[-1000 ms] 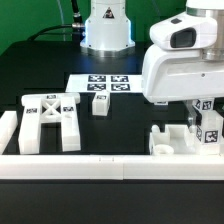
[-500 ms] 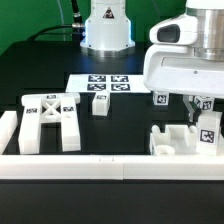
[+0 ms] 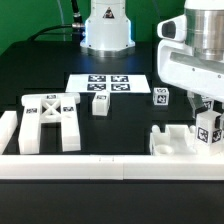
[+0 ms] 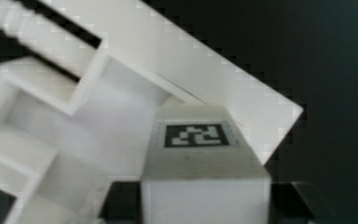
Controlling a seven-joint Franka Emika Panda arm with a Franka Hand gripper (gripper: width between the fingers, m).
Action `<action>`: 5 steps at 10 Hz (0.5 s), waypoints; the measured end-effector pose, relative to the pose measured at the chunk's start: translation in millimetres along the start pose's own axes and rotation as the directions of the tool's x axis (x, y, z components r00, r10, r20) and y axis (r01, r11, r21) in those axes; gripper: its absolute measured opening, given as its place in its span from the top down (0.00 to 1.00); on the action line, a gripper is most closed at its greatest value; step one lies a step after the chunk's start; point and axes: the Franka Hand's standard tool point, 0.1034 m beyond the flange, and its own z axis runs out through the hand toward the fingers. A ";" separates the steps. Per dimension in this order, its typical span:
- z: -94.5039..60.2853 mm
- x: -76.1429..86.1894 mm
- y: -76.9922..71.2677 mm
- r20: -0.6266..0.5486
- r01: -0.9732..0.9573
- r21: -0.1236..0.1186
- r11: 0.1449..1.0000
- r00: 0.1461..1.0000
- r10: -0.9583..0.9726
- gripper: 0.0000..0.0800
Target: Assemble chair
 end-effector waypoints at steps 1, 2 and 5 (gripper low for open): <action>0.1 -0.3 -0.1 0.001 -0.071 0.001 0.997 0.997 0.071 0.64; 0.1 -0.7 -0.3 0.001 -0.084 0.001 0.996 0.996 0.084 0.64; 0.6 -1.3 -0.3 0.001 -0.040 0.000 0.999 0.999 0.040 0.29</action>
Offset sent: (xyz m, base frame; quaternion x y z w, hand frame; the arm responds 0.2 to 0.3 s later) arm 0.0000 0.0000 0.0000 0.0000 0.0000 -0.0650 0.9979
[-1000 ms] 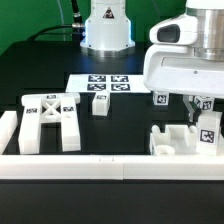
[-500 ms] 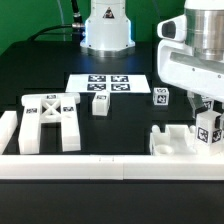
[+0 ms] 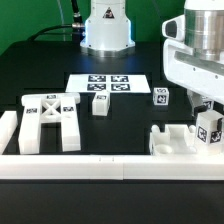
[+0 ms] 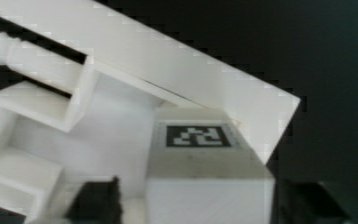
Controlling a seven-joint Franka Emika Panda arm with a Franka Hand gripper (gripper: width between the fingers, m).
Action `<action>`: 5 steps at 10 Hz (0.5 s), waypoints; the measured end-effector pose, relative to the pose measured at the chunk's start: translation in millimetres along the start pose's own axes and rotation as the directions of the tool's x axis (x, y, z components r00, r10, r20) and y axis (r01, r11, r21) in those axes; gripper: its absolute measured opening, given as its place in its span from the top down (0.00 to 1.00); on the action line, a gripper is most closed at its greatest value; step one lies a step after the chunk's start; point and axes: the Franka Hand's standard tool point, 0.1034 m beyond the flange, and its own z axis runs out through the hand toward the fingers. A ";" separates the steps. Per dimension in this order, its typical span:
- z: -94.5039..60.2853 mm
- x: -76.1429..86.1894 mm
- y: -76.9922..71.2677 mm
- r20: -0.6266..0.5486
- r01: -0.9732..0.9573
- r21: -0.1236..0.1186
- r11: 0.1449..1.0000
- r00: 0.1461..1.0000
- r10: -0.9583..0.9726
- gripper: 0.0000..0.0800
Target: Assemble chair
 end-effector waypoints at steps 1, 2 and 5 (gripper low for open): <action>0.1 -0.6 0.3 -0.001 0.057 -0.004 0.998 0.998 -0.057 0.29; 0.1 -1.1 0.2 -0.002 0.146 -0.004 0.989 0.989 -0.146 0.21; -0.5 0.6 0.0 -0.001 0.427 -0.005 0.904 0.904 -0.427 0.19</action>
Offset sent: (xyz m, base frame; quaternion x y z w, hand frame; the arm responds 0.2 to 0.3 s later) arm 0.0023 -0.0003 0.0029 -0.0176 -0.0028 -0.1790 0.9837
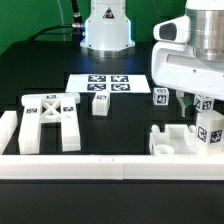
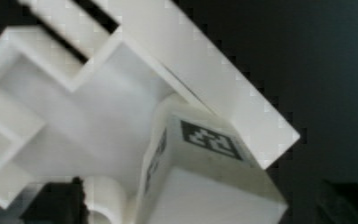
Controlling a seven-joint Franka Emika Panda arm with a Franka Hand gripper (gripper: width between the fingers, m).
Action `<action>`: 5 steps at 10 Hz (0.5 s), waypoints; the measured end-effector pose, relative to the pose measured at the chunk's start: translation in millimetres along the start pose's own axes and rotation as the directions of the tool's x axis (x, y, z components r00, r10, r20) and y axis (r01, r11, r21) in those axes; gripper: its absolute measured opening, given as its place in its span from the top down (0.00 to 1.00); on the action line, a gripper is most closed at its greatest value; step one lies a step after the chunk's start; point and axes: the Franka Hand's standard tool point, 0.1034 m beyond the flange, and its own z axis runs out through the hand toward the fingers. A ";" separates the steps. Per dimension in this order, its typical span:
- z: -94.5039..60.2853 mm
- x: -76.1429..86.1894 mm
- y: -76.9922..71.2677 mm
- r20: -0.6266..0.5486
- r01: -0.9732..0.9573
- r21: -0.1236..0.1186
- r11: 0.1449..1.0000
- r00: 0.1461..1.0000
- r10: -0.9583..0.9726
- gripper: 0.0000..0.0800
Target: Assemble chair
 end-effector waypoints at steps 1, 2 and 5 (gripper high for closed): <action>-0.1 1.3 1.0 0.000 0.090 0.000 0.996 0.996 -0.090 0.19; -0.2 1.6 1.2 -0.001 0.150 0.000 0.989 0.989 -0.150 0.19; 0.4 3.2 2.6 -0.001 0.440 -0.004 0.898 0.898 -0.440 0.19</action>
Offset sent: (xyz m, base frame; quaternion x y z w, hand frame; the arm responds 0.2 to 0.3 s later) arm 0.0072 0.0010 0.0005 0.0069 -0.0180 -0.2597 0.9655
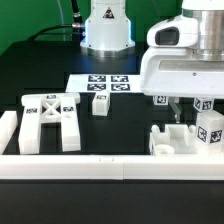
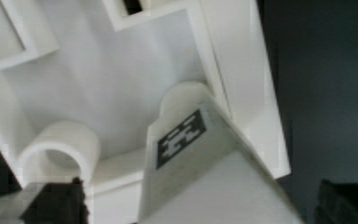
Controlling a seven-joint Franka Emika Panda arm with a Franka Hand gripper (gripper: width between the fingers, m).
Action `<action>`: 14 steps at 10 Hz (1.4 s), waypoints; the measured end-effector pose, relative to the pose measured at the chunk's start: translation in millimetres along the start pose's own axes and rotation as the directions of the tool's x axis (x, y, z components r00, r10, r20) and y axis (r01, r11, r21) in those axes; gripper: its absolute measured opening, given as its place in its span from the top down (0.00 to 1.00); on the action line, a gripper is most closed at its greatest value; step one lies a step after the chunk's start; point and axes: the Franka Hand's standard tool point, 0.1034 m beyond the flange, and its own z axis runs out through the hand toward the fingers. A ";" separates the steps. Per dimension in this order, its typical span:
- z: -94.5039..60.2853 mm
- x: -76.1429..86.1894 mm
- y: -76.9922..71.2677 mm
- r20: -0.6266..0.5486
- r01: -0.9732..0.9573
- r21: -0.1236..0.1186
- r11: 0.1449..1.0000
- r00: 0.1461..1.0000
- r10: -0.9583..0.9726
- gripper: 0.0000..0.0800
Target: Assemble chair
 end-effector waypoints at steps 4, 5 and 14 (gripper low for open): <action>0.3 -0.3 0.2 0.001 0.332 -0.032 0.943 0.943 -0.332 0.19; 0.3 0.0 1.2 0.003 0.376 -0.034 0.926 0.927 -0.376 0.19; 0.4 0.9 3.8 0.009 0.474 -0.054 0.879 0.880 -0.474 0.64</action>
Offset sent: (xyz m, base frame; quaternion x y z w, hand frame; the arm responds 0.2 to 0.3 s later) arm 0.0057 0.0083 0.0024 -0.0183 -0.0037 -0.2742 0.9615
